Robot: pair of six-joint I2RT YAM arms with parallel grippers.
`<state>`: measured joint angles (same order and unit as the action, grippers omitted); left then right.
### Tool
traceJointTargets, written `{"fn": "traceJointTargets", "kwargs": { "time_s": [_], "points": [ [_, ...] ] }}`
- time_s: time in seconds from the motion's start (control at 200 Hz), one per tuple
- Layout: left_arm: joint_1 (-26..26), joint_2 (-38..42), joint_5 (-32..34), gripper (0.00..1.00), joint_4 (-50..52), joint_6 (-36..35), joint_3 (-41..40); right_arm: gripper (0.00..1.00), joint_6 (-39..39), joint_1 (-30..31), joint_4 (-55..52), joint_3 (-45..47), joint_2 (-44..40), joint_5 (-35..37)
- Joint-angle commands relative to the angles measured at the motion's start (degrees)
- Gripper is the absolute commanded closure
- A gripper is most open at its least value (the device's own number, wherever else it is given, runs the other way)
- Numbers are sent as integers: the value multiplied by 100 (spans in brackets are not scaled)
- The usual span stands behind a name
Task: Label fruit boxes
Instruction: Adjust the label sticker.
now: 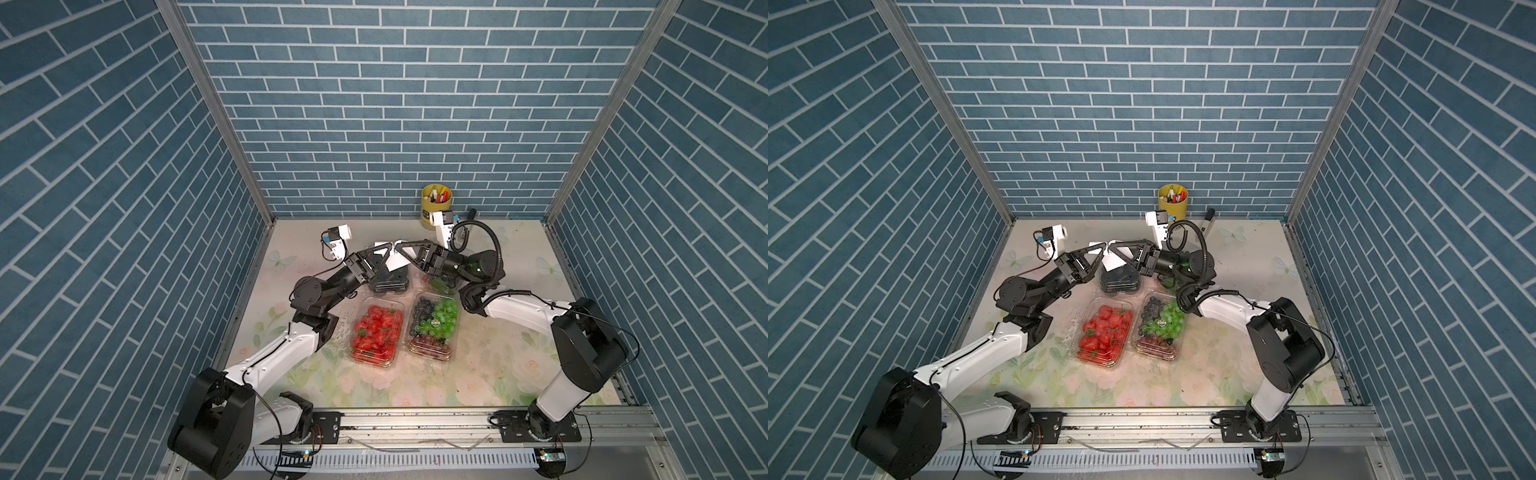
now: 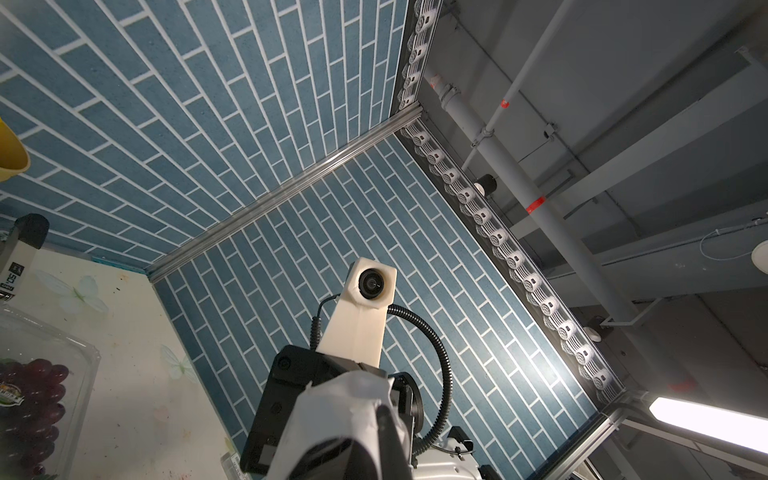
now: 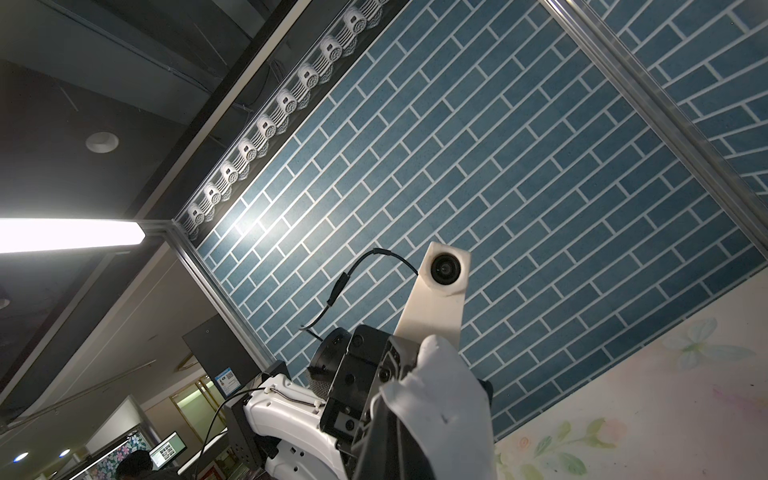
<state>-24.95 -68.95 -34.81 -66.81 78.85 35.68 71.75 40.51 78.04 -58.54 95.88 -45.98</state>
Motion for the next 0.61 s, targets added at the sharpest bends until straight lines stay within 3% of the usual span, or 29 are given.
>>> {"fn": "traceJointTargets", "kwargs": {
  "time_s": [0.0, 0.23, 0.295, 0.36, 0.485, 0.6],
  "points": [
    [-54, 68, -142, 100, 32, -140, -77, 100, 98, 88, 184, -78, -145, -130],
    [-54, -32, -164, 100, -141, -71, -76, 100, 90, 98, 170, -19, -183, -101],
    [-19, 48, -193, 100, -66, -101, -53, 84, 87, 59, 168, 68, -198, -55],
    [64, 194, -198, 100, 120, -185, -42, 75, 77, -12, 168, 226, -265, 27],
    [189, 649, -172, 100, 881, -608, -13, 64, -155, -201, -133, 708, -546, 296],
    [190, 1196, 19, 100, 2107, -1376, 140, 62, -745, -256, -1060, 1043, -1023, 557]
  ]
}}
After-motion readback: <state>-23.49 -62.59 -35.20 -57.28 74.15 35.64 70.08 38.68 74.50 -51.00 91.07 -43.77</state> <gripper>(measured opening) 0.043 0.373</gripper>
